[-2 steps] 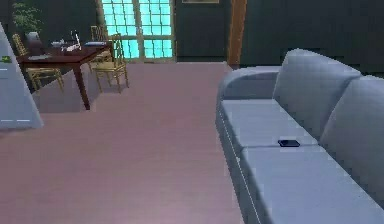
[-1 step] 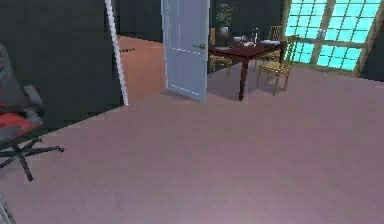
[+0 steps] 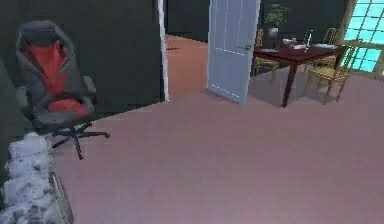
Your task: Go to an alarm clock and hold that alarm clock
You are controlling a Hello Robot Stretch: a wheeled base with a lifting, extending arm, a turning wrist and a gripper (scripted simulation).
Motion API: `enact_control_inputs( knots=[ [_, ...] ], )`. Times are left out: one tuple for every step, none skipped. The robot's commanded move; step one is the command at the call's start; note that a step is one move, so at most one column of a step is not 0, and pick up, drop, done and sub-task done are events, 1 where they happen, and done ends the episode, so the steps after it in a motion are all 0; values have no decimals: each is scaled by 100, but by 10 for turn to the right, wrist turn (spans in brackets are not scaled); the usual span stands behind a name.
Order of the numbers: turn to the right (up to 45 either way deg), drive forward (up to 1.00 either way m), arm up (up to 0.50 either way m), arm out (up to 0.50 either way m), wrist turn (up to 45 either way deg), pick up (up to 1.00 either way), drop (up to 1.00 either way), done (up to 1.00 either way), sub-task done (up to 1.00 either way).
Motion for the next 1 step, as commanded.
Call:
enact_control_inputs(
  knots=[
    [0, 100, 0, 0, 0, 0, 0, 0, 0]
  ],
)
